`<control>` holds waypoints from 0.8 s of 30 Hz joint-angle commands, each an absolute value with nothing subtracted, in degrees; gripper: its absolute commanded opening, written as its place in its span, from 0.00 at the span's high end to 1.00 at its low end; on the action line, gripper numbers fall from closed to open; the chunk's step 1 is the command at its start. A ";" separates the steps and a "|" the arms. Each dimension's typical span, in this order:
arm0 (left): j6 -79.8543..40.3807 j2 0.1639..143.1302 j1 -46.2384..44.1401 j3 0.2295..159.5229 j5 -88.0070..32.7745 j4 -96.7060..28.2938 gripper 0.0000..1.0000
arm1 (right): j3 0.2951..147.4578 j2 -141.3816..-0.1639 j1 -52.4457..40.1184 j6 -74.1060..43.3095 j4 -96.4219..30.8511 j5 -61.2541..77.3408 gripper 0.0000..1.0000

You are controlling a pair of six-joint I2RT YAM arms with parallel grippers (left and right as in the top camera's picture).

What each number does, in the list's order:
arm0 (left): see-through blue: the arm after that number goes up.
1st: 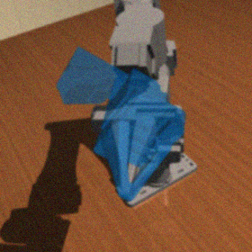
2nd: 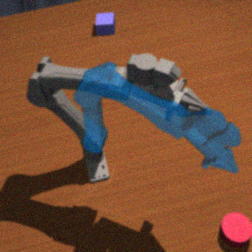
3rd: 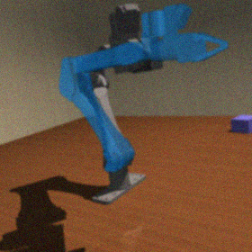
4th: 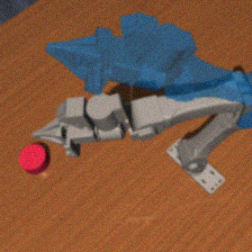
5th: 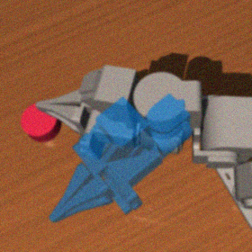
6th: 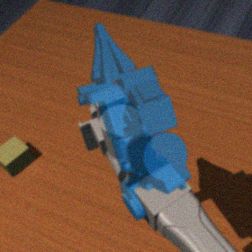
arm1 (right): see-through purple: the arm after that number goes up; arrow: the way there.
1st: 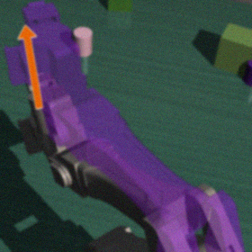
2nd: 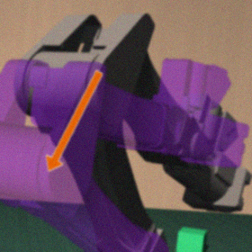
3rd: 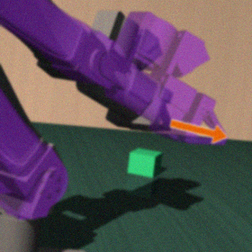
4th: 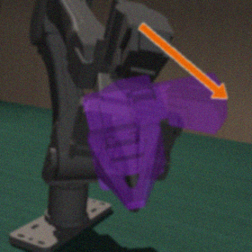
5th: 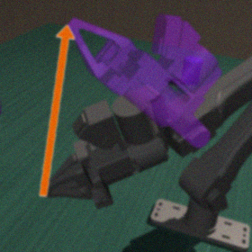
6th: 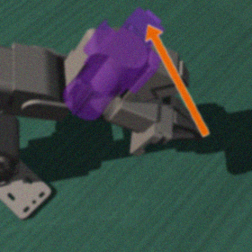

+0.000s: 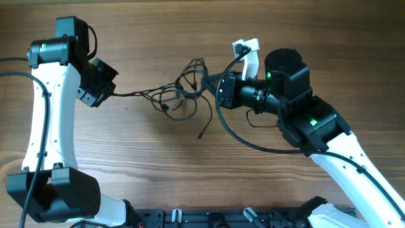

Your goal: Untangle cables

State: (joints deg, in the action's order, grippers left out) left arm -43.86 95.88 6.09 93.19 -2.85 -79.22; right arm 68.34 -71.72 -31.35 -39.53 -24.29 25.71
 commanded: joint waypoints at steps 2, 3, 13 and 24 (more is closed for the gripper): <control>-41.06 95.35 7.29 93.76 -9.89 -78.19 0.96 | 68.99 -70.76 -29.95 -43.46 -35.42 1.45 0.96; -35.27 95.35 7.29 93.76 -18.79 -76.36 0.96 | 68.99 -71.88 -29.98 -43.44 -36.84 3.09 0.96; -24.67 95.37 7.25 93.76 -27.90 -73.12 0.96 | 68.93 -80.73 -30.02 -42.19 -38.68 14.28 0.00; -29.47 99.26 -8.05 93.76 -14.87 -71.35 0.46 | 68.93 -80.75 -29.34 -42.00 -39.27 -4.78 0.00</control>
State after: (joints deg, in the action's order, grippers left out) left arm -26.50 96.49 -4.14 93.23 -19.94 -72.95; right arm 68.27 -80.44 -29.87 -42.17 -36.77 6.48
